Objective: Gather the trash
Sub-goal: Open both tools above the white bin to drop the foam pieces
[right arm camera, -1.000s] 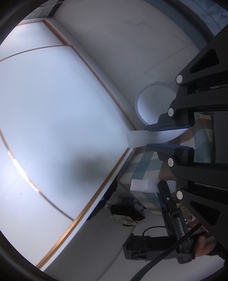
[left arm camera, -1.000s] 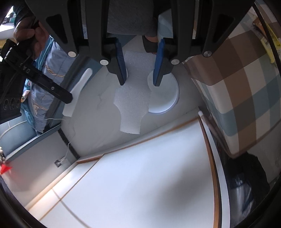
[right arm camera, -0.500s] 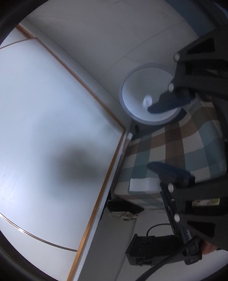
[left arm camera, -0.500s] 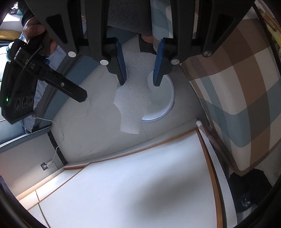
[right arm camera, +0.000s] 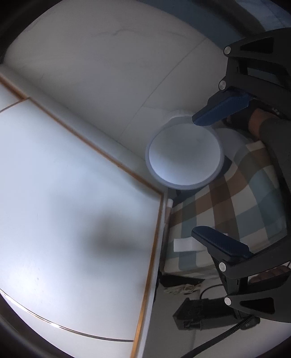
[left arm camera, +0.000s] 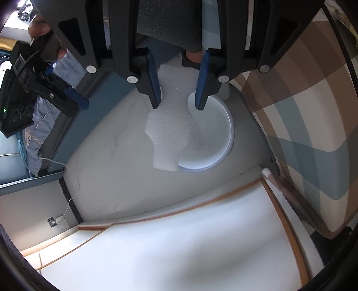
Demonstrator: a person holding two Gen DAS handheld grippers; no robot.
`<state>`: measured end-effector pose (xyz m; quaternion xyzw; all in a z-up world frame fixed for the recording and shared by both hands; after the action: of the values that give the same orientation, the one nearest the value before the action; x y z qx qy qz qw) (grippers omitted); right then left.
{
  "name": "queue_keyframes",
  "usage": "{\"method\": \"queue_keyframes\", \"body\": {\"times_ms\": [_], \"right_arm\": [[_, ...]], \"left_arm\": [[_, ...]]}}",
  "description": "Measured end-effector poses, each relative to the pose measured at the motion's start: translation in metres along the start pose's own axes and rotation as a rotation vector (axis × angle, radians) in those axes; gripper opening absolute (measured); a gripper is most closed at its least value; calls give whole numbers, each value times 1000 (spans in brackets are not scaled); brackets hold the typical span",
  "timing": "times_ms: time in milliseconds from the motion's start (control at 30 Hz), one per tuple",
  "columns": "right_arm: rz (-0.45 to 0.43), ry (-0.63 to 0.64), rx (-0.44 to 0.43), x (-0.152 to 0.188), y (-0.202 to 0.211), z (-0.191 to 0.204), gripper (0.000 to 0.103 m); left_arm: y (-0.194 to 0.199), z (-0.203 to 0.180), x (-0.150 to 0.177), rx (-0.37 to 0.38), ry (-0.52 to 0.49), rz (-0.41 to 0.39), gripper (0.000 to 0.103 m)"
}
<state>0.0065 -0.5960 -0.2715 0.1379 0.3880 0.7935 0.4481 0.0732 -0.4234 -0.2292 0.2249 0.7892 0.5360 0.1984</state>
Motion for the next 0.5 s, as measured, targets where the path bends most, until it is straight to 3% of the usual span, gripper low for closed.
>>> {"method": "queue_keyframes", "body": {"times_ms": [167,267,367,433,500], "right_arm": [[-3,-6,52,7,9,-14,92],[-16,-13,70,9,16,-21,92],[-24,-32,100,10,20,-32,92],[-26,-41,102,11,20,-33,92],[-36,-40,102,10,24,-33,92]], "left_arm": [[-17,-1,-6,-15,18,59,29],[-26,-7,-11,37,39,92,46],[-26,-11,-14,56,64,94,54],[-20,-12,-17,57,57,65,58],[-9,-13,-19,52,46,14,74]]}}
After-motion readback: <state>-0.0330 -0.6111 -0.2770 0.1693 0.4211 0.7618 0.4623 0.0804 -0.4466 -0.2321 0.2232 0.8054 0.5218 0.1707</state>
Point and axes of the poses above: each gripper's, at about its wrist camera, not at the fingertips, and y roughly against the way its jaws point, z to its left, x to its underside, the point moved 10 cm from there along -y, roughly the way its jaws point, and after that the axes turned 2 degrees about -y, right-handed, at the moved point
